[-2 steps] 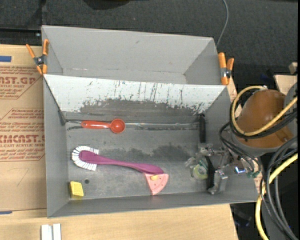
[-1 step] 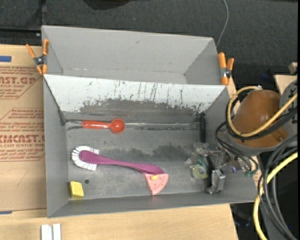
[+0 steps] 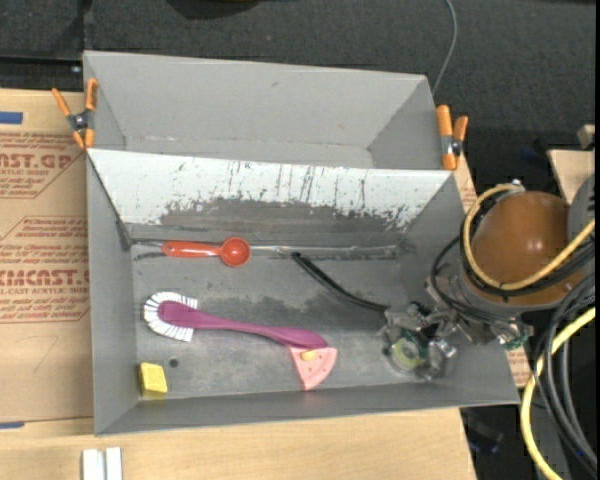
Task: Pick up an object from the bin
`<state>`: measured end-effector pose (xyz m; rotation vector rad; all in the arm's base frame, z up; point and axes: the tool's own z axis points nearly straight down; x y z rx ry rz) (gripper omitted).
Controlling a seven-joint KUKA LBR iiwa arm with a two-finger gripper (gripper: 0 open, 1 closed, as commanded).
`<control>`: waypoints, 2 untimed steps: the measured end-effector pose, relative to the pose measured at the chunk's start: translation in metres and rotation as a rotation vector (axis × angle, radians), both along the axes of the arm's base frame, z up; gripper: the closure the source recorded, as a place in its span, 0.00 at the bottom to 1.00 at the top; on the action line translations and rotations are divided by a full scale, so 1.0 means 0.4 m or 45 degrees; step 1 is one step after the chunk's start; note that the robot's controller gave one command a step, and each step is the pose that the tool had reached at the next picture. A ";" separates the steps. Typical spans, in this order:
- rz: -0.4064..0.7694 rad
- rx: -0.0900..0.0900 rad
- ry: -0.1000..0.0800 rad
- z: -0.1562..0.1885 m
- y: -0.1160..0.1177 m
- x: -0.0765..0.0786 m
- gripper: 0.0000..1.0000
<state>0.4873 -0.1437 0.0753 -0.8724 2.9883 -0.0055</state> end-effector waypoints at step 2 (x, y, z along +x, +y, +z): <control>-0.062 0.004 -0.004 0.479 -0.016 0.027 1.00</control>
Offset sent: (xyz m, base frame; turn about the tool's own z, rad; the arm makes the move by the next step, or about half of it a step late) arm 0.0099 -0.0074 0.1919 0.0472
